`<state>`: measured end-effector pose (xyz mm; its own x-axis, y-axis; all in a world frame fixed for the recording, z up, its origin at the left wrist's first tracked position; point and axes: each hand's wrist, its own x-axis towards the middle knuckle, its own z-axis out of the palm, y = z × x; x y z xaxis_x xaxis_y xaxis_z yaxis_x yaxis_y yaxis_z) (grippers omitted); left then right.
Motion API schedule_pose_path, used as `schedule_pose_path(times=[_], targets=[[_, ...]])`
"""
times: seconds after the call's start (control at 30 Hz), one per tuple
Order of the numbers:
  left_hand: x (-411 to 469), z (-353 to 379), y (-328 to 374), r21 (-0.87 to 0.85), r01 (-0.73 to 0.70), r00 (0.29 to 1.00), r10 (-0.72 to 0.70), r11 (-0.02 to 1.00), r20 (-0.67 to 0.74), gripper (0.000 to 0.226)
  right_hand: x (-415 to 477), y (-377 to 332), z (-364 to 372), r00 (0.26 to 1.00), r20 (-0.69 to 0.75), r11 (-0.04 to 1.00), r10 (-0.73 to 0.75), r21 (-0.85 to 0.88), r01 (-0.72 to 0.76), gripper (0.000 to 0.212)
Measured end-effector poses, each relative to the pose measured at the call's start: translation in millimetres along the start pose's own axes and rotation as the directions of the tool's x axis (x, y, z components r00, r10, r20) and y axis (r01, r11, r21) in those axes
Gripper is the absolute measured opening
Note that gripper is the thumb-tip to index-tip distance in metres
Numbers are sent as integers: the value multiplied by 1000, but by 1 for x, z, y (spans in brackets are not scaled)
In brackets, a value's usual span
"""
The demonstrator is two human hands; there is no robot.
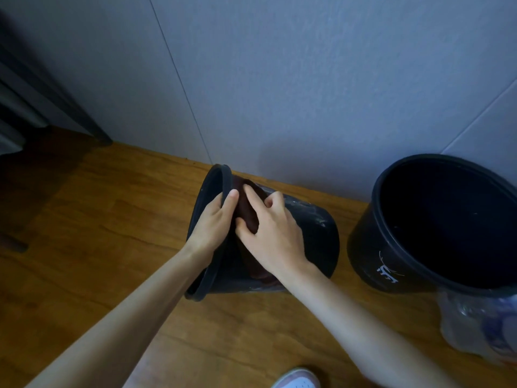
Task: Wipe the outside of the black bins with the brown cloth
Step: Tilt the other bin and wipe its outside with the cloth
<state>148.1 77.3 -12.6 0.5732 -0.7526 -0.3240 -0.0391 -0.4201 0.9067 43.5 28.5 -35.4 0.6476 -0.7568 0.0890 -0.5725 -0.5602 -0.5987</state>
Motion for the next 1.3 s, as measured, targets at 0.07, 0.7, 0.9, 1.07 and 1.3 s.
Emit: schedule_pose_path(times=[0.07,0.7,0.9,1.07,1.3], targets=[[1,-4,-1,22,-2,999,1,1000,34,32,4,13,2,998,-6,998,56,-39,-56,59],[-11,-11,-15,119,-175,980,161,977,117,22,20,27,-2,965,3,961,264,-90,-262,51],[-8,-9,-11,145,-195,973,173,970,152,27,16,66,-9,932,32,930,362,-79,-358,48],[-10,-7,-14,154,-223,965,196,963,173,21,-4,125,-18,751,139,763,646,-107,-637,47],[-6,-4,-12,188,-232,968,207,954,143,25,24,57,-13,904,77,907,420,-57,-416,47]])
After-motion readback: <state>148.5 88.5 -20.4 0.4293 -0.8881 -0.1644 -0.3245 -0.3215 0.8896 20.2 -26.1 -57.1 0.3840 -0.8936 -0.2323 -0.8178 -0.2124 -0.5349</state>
